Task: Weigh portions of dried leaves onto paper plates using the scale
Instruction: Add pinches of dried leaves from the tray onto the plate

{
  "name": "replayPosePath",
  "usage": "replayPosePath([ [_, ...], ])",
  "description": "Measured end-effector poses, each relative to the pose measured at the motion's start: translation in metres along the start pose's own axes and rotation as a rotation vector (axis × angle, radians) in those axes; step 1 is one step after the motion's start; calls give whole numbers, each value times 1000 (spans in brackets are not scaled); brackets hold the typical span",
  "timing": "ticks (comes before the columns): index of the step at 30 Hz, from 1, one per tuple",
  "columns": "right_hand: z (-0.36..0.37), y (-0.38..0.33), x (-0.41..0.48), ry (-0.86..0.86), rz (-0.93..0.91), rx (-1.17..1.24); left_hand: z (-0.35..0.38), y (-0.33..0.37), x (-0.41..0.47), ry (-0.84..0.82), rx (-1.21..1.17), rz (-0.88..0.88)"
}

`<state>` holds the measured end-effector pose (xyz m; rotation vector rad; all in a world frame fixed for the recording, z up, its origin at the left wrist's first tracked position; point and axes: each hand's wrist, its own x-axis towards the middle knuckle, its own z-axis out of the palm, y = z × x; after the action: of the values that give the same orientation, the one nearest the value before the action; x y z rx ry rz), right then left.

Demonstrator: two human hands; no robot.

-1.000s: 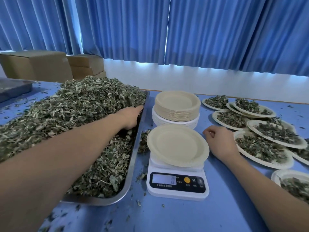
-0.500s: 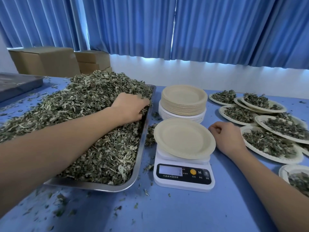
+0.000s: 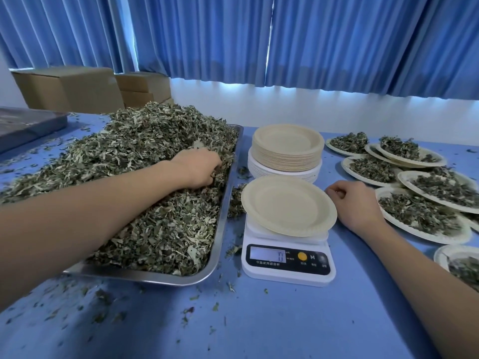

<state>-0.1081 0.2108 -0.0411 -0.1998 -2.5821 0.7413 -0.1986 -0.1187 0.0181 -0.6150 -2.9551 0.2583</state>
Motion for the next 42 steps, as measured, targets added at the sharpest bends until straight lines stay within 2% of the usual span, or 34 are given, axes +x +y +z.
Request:
replayPosePath([
  [7, 0, 3, 0, 0, -1, 11, -29, -9, -12, 110, -38, 40],
  [13, -1, 1, -1, -12, 9, 4, -57, -17, -9, 138, -170, 72],
  [18, -2, 0, 0, -22, 5, 1, -65, -5, -8, 165, -167, 131],
  [22, -2, 0, -1, -24, 12, 3, -77, 20, -5, 292, -493, 158],
  [24, -2, 0, -2, -29, 6, 1, -81, 38, -5, 305, -700, 167],
  [26, -2, 0, -2, -30, -5, 0, -82, 58, -6, 268, -859, 199],
  [28, -2, 0, -2, -32, -10, 6, -78, 77, -9, 194, -853, 258],
  [32, -2, 1, -2, -33, -16, 3, -66, 100, -17, -120, -946, 383],
  [34, -2, 1, -2, -29, -24, 0, -70, 97, -20, -206, -987, 383],
  [36, -2, 0, -3, -29, -27, -4, -77, 86, -20, -215, -999, 339],
  [38, -2, 0, -2, -29, -22, -5, -80, 72, -17, -161, -1107, 257],
  [40, -2, -1, -2, -28, -11, -11, -76, 58, -10, -4, -1164, 139],
  [42, -2, -1, -2, -29, -3, -8, -64, 44, -2, 207, -983, -11],
])
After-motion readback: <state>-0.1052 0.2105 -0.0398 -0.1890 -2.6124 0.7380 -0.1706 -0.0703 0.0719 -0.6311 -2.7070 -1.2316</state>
